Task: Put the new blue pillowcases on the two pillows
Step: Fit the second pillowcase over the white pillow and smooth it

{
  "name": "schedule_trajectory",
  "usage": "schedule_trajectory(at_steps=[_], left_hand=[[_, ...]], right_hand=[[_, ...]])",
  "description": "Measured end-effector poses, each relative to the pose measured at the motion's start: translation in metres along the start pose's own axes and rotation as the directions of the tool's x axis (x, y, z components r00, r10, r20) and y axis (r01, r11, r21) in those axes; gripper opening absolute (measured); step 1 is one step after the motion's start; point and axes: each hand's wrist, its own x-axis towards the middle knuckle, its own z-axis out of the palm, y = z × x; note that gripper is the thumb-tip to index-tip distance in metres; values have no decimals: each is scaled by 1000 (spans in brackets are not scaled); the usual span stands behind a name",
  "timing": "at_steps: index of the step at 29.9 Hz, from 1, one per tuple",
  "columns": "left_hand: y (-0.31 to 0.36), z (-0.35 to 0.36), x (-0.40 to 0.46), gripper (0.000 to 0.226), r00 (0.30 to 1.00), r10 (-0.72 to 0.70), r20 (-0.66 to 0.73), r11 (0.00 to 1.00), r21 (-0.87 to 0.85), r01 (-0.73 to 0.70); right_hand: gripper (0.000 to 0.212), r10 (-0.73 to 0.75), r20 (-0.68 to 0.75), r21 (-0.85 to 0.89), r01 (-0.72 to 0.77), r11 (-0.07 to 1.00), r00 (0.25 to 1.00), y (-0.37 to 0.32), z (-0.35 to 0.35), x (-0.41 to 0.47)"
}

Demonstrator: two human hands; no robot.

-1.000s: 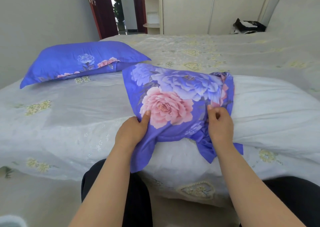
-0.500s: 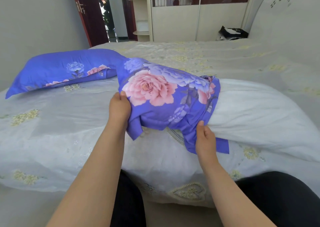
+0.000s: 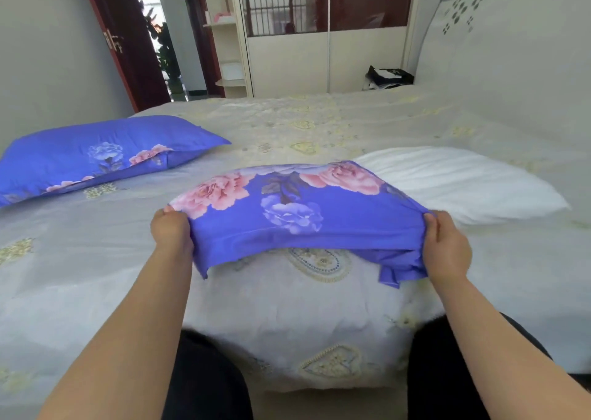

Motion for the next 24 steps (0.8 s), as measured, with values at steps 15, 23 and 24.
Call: schedule_trajectory(at_steps=[15, 23, 24], left_hand=[[-40, -13, -11, 36, 995, 91, 34, 976, 197, -96], [-36, -14, -16, 37, 978, 190, 91, 868, 450, -210], [-36, -15, -17, 35, 979, 186, 80, 825, 529, -199]], right_hand=[[50, 109, 528, -96, -69, 993, 842, -124, 19, 58], [38, 172, 315, -185, -118, 976, 933, -70, 14, 74], [35, 175, 355, -241, -91, 966, 918, -72, 14, 75]])
